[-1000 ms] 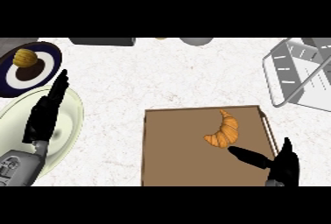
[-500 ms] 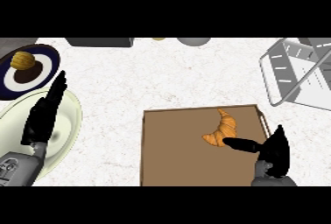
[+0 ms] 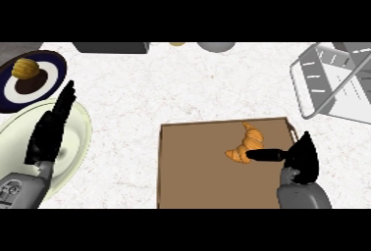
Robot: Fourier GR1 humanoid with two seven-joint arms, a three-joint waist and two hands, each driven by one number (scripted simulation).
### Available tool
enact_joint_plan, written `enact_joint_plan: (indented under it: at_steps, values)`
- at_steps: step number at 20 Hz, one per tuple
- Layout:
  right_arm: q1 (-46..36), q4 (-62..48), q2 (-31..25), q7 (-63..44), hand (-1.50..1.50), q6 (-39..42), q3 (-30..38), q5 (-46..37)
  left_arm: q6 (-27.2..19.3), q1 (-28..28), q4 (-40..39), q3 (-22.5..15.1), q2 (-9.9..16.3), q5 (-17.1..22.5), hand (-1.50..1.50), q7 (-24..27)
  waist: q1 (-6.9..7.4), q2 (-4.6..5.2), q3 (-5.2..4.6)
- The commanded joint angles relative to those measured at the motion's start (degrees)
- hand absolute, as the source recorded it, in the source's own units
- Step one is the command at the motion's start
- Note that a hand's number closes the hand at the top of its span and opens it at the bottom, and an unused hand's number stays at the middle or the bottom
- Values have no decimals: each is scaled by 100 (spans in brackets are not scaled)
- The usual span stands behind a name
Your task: Pick the croissant from the tray and place it in the tiered basket
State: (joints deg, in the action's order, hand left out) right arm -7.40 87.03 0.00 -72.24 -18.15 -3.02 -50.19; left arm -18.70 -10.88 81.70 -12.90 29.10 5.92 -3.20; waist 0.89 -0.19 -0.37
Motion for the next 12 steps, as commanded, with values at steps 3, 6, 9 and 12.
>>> enact_joint_plan:
  at_steps: [3,6,9,12]
  values:
    - [-408,-455,0,-1301,-150,95,82,77,-92,127,40,-86,-199,-113,0,129,5,24,20]
    - [-438,-486,0,-1299,-150,110,83,162,92,56,-112,66,-115,9,0,202,-39,26,16]
    - [-235,-385,-1,-1298,-150,144,122,196,-163,228,169,-88,-234,-194,0,65,-46,-10,23]
    - [-295,-534,0,-1298,-150,15,91,298,155,153,-116,176,-74,23,0,220,-65,16,21]
